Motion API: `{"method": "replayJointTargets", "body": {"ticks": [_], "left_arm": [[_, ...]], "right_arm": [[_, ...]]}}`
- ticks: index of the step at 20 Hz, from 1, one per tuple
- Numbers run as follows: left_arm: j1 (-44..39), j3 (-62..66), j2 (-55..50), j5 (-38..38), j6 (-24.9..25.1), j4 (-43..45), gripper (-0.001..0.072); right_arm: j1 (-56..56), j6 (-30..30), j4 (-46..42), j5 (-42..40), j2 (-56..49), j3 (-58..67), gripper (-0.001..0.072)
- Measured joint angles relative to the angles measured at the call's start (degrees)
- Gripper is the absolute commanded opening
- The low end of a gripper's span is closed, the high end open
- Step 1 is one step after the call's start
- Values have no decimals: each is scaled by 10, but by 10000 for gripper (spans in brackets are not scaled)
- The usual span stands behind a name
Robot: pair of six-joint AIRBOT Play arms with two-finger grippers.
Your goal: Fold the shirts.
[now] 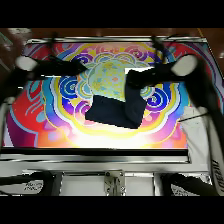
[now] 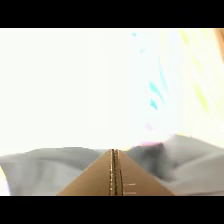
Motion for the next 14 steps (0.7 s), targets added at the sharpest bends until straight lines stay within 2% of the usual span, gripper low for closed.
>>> {"method": "replayJointTargets", "body": {"ticks": [2,3,4,5,6,10,12,14], "left_arm": [[81,0,56,-44,-10,26,54],[120,0,82,-66,-14,35,54],[151,0,104,-87,-16,42,54],[180,-2,125,-110,-18,48,54],[201,-3,143,-128,-19,50,54],[245,-17,195,-183,-19,58,54],[252,-25,207,-198,-17,60,54],[257,-34,213,-204,-13,61,54]], "right_arm": [[61,5,26,-75,-61,0,59],[86,7,47,-110,-92,0,86],[109,9,73,-144,-125,0,293],[128,9,102,-173,-157,0,615],[140,11,129,-196,-183,0,663],[146,8,213,-231,-238,0,662],[118,-3,210,-201,-229,0,662],[75,-9,168,-131,-203,0,661]]}}
